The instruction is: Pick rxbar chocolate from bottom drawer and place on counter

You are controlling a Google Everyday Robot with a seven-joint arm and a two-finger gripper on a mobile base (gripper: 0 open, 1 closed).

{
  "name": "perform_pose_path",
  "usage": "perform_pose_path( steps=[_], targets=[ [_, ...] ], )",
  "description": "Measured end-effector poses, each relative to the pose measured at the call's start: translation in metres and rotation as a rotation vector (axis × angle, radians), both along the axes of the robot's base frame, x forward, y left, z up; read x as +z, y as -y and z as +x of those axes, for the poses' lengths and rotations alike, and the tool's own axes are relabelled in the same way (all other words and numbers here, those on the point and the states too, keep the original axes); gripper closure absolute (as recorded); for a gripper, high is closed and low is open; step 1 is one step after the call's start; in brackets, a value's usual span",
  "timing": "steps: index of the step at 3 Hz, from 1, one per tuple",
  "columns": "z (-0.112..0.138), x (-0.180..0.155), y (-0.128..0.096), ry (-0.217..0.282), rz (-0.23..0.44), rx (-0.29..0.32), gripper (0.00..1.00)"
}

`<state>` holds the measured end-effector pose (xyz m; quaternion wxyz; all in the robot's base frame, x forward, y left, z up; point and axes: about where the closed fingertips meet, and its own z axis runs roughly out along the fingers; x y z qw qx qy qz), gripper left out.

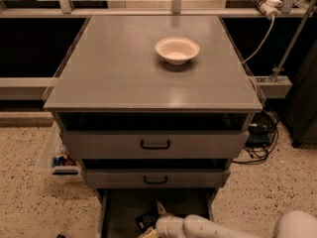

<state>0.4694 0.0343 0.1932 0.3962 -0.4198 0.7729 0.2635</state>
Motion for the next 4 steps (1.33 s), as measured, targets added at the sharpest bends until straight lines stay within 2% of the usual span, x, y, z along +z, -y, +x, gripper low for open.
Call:
perform_pose_path(
  steps=[1,2,4],
  targets=[
    [0.001,-0.013,-0.008,-0.01,-0.023,0.02,0.0],
    [0.014,-0.03,-0.013,0.004,-0.06,0.032,0.0],
    [0.031,-0.07,-0.011,0.01,-0.148,0.047,0.0]
  ],
)
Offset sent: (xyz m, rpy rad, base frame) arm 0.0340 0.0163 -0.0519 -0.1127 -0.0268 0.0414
